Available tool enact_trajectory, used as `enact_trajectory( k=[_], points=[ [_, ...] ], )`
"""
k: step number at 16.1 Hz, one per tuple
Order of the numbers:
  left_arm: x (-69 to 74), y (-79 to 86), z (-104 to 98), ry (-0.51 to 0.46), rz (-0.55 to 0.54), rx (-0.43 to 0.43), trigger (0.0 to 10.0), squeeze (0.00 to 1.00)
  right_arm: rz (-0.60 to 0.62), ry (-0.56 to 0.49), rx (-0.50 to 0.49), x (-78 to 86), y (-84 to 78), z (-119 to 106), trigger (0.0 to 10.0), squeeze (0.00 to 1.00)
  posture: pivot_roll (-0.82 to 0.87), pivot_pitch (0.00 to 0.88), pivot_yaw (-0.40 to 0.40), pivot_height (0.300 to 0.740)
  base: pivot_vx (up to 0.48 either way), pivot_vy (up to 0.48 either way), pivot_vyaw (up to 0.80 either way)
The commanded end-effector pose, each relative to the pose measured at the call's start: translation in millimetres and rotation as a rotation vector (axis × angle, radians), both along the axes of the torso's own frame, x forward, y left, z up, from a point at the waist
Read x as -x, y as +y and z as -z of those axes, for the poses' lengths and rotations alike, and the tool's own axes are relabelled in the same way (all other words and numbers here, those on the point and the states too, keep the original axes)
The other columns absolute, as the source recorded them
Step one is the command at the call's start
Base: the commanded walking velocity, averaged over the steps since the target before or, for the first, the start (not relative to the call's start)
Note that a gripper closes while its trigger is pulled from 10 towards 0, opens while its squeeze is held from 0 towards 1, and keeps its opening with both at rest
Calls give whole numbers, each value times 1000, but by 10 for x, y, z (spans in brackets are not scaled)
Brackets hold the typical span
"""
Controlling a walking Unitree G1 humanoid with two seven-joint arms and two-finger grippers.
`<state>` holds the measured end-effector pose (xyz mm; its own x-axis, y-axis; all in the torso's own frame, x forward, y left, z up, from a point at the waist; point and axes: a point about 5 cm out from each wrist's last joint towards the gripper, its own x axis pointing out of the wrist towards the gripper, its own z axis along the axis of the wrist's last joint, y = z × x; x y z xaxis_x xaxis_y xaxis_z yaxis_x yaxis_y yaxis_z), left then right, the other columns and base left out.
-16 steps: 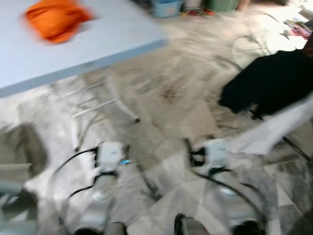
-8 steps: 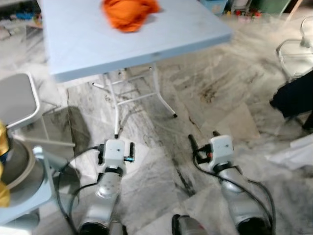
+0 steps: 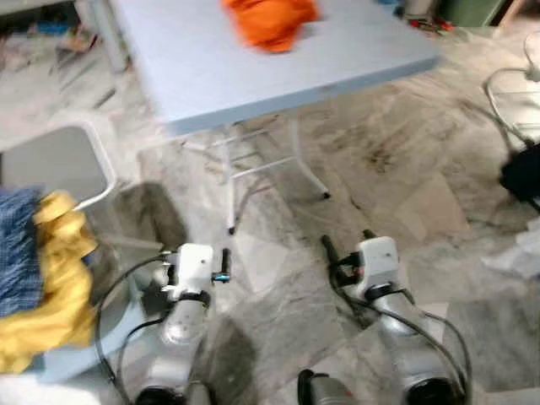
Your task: Hang hanger
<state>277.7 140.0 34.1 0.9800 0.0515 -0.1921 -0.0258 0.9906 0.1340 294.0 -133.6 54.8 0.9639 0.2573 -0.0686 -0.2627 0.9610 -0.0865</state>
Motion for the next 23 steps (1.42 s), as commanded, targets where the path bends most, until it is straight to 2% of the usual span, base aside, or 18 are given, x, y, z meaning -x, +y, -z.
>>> enact_trajectory(
  k=[1,4,9,13,15,16,17,18,21,22,23],
  points=[
    [29,10,32,9,-8,-2,10000,0,6,11,9,19,-48,25,10000,0,-124,219,-32,740,0,442,0],
    [33,31,4,-18,-16,-24,10000,0,-9,8,27,7,-51,19,10000,0,-114,215,-37,740,0,0,179],
    [43,59,-11,-36,-34,-39,10000,0,-17,11,17,-1,-24,18,10000,0,-109,217,-40,740,0,0,800],
    [51,121,-39,-79,-24,-174,10000,0,-16,19,13,14,-27,40,10000,0,-107,221,-43,740,0,0,0],
    [78,220,-50,-103,-59,-279,10000,0,-22,18,13,15,-15,38,10000,0,-103,225,-44,740,0,0,0],
    [87,270,-68,-113,-101,-284,10000,0,-23,19,13,18,-14,40,10000,0,-101,228,-44,740,0,0,0],
    [89,330,-95,-120,-150,-268,10000,0,-27,21,13,22,-13,45,10000,0,-100,230,-45,740,0,0,0],
    [95,413,-114,-108,-227,-170,10000,0,-32,24,16,33,-10,55,10000,0,-101,231,-46,740,0,0,0],
    [87,514,-90,-66,-328,32,10000,0,-38,29,20,49,-10,69,10000,0,-99,241,-54,740,0,0,0],
    [82,520,-112,-80,-321,20,10000,0,-41,29,22,50,-9,69,10000,0,-99,241,-54,740,0,0,0],
    [81,532,-157,-105,-296,-40,10000,0,-45,28,30,53,-12,69,10000,0,-97,243,-54,740,0,0,0]
  ],
)
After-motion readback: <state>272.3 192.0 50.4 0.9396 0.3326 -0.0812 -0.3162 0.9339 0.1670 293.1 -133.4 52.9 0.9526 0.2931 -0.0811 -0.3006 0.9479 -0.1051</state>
